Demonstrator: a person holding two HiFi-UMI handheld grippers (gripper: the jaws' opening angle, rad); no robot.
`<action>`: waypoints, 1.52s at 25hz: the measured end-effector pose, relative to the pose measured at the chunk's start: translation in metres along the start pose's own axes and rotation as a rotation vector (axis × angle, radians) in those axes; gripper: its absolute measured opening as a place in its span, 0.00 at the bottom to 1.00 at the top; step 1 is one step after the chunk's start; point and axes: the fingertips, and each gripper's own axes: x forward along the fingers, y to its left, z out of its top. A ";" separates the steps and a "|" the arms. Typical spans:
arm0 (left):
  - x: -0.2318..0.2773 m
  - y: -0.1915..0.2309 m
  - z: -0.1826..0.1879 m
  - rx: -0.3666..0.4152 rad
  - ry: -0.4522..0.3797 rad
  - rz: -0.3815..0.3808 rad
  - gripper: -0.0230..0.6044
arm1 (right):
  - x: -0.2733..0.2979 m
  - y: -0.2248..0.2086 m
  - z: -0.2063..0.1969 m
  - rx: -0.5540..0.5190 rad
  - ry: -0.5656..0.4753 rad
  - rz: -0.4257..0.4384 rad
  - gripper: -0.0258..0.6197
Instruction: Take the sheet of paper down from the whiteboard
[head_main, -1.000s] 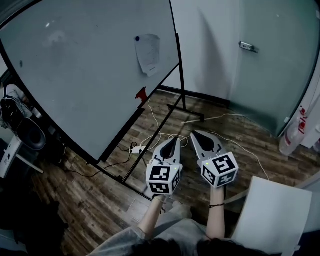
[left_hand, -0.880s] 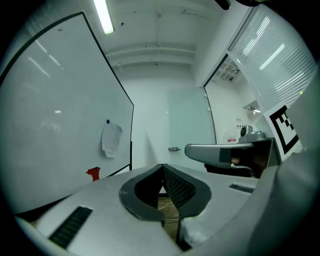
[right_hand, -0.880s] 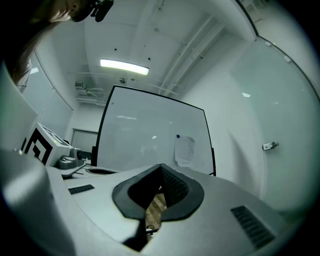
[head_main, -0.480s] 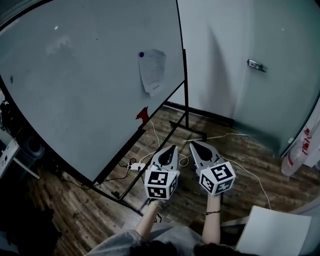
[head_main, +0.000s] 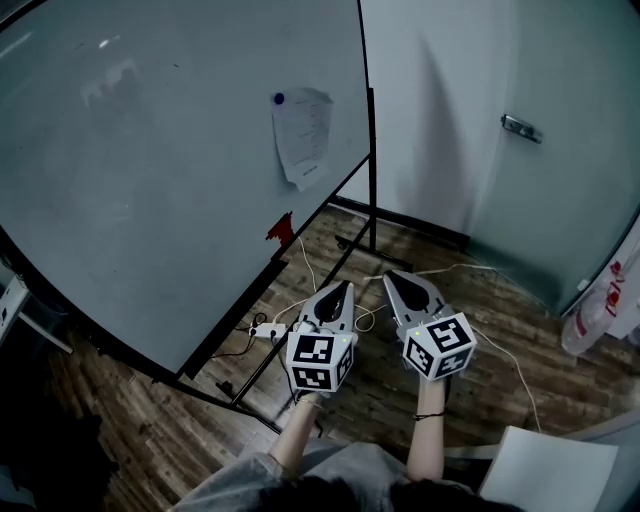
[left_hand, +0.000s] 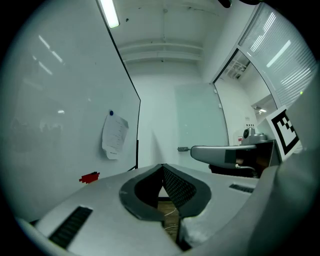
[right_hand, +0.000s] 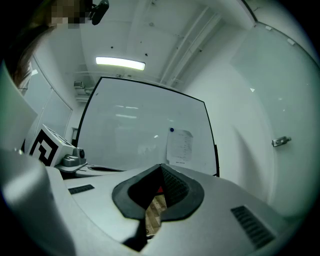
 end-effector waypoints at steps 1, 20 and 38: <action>0.002 0.003 0.001 0.004 -0.001 -0.001 0.05 | 0.005 -0.002 0.001 0.001 0.000 -0.001 0.04; 0.069 0.046 0.015 0.012 -0.014 0.056 0.05 | 0.083 -0.056 0.001 0.025 0.007 0.047 0.04; 0.203 0.109 0.045 0.019 -0.046 0.196 0.05 | 0.210 -0.146 0.017 -0.007 0.015 0.223 0.04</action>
